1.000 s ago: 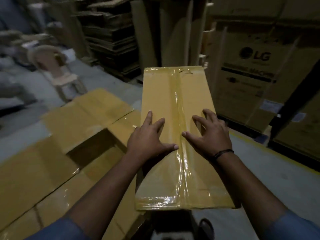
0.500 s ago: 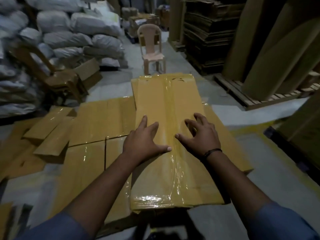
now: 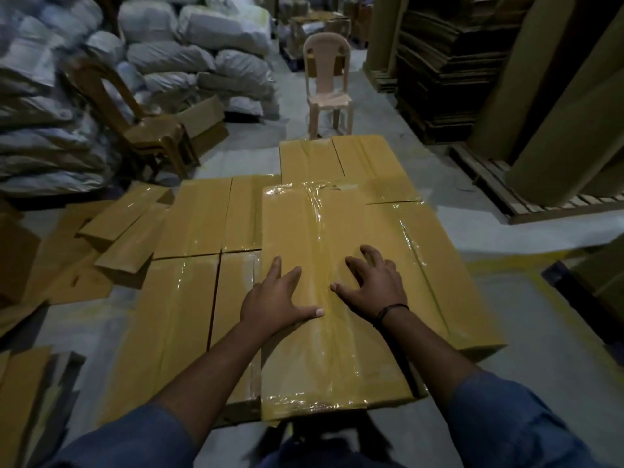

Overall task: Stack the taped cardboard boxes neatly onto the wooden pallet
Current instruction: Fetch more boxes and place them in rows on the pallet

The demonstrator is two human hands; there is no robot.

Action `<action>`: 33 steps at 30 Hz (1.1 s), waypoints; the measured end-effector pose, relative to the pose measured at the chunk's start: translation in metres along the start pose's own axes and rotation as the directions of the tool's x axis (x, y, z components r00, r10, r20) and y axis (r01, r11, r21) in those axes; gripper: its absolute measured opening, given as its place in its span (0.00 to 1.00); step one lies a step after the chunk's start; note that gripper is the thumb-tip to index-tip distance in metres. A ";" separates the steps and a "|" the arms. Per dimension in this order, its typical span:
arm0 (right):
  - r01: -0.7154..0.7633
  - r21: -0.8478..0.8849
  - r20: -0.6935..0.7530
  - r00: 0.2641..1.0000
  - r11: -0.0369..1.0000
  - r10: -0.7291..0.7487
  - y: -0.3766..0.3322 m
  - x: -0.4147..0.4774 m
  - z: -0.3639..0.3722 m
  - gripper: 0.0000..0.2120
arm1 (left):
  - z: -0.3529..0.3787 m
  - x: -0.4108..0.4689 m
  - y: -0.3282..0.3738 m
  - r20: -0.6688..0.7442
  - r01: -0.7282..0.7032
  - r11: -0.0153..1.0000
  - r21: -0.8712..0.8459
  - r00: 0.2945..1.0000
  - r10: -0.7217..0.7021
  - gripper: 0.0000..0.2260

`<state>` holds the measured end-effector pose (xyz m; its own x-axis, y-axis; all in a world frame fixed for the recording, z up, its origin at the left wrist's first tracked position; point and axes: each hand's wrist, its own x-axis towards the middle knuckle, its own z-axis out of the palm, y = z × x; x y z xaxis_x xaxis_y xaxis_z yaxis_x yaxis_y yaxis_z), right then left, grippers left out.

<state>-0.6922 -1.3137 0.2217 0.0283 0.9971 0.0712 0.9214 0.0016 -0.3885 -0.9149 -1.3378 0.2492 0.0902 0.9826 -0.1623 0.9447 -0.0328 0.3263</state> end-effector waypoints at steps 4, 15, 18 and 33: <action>0.003 -0.008 0.031 1.000 1.000 -0.003 0.015 0.010 0.016 0.36 | 0.020 0.014 -0.005 0.064 0.008 1.000 -0.017 0.998 -0.007 0.50; -0.027 -0.076 0.133 0.990 0.997 0.037 0.042 0.049 0.068 0.34 | 0.070 0.070 -0.036 0.211 -0.029 0.993 -0.114 0.976 0.053 0.48; -0.039 -0.090 0.151 0.987 0.995 0.052 0.049 0.059 0.079 0.34 | 0.082 0.083 -0.041 0.217 -0.041 0.990 -0.134 0.974 0.069 0.48; -0.137 -0.149 0.292 0.940 0.979 0.176 0.074 0.092 0.123 0.34 | 0.132 0.139 -0.061 0.356 -0.056 0.982 -0.182 0.927 0.119 0.49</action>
<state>-0.6688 -1.2126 0.0863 0.0755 0.9601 -0.2692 0.9563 -0.1462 -0.2531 -0.9185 -1.2232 0.0836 0.3080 0.8417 -0.4436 0.8650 -0.0537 0.4988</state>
